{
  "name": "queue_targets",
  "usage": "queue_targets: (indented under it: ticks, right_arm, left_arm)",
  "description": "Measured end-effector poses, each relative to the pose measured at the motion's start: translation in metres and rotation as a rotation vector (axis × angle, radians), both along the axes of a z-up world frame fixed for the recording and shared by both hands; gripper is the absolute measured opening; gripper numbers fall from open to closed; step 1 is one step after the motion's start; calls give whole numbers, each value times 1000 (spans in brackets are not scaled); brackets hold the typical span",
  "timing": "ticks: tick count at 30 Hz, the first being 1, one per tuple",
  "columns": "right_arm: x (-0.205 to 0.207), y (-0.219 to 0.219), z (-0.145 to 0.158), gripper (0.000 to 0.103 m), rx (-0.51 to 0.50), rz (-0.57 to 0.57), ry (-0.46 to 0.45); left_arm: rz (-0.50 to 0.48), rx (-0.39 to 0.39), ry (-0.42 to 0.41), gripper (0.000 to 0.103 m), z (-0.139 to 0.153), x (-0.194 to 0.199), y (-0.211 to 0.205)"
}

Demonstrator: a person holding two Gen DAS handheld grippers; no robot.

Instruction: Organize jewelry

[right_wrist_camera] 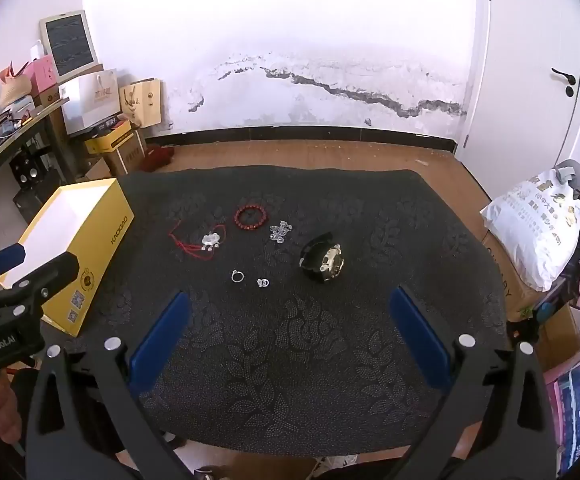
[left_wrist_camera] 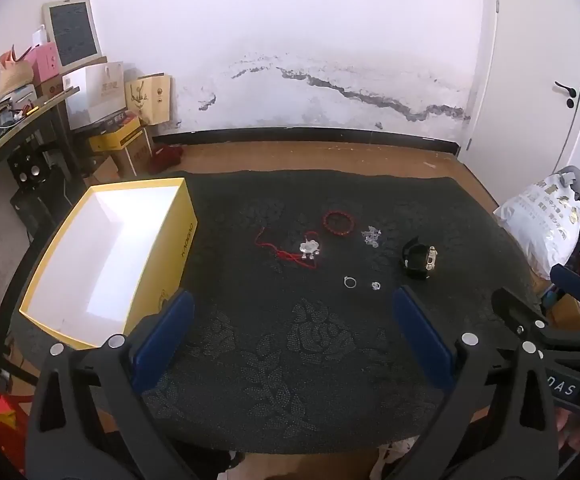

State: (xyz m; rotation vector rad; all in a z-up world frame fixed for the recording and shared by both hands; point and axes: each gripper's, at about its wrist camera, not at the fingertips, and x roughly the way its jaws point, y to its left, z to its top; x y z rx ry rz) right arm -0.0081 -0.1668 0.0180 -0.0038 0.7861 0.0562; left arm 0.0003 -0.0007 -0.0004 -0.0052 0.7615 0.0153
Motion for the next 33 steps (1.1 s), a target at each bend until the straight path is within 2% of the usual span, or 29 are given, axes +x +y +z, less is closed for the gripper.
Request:
queue_targets:
  ticks: [33]
  right_arm:
    - [1, -1, 1, 97, 3, 0, -10]
  left_arm:
    - [3, 24, -20, 97, 8, -6, -3]
